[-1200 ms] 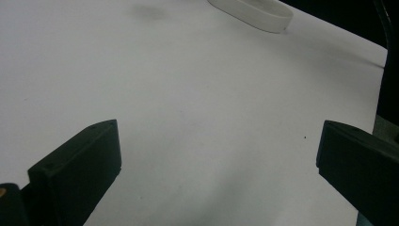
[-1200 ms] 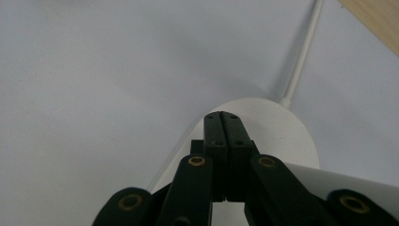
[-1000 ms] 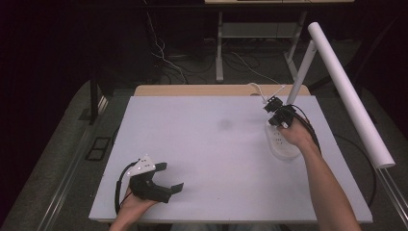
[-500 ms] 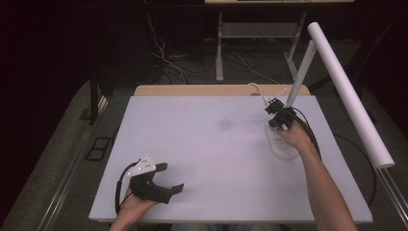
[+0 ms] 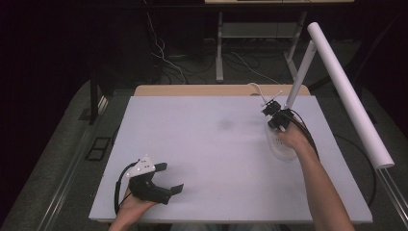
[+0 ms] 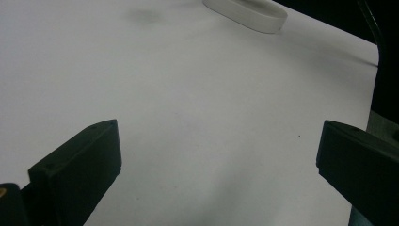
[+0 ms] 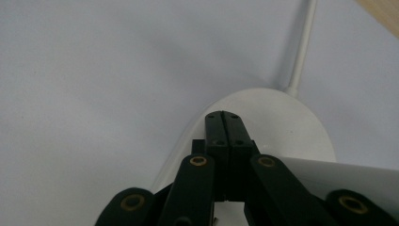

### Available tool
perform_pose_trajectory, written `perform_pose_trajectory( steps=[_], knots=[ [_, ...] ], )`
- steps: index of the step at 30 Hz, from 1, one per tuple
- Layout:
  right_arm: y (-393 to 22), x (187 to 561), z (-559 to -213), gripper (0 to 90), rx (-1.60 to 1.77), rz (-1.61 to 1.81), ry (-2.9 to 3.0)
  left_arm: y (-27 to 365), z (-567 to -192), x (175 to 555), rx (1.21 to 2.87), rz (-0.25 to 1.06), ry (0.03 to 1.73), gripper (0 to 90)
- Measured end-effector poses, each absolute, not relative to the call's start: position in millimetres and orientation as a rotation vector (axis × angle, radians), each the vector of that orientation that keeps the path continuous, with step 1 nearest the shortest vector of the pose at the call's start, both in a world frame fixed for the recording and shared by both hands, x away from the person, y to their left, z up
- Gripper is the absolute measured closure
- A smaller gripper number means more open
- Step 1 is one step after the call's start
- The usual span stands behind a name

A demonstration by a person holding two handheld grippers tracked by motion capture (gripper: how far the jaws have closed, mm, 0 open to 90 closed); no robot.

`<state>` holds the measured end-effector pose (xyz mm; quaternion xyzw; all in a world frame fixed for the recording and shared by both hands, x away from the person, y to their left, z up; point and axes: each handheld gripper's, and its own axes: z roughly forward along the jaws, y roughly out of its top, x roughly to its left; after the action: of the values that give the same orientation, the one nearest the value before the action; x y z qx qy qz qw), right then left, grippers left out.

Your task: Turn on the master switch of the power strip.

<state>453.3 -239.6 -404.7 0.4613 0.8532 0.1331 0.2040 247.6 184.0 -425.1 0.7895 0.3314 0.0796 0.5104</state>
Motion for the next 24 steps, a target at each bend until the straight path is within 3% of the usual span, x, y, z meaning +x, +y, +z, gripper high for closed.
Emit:
perform_pose_trajectory(
  steps=[24],
  knots=[
    [-239.8, 452.2, -400.4, 89.9, 1.254, 0.406, 2.367, 184.9, -427.6, 251.0, 1.9, 0.177, 0.816, 0.0]
  ],
)
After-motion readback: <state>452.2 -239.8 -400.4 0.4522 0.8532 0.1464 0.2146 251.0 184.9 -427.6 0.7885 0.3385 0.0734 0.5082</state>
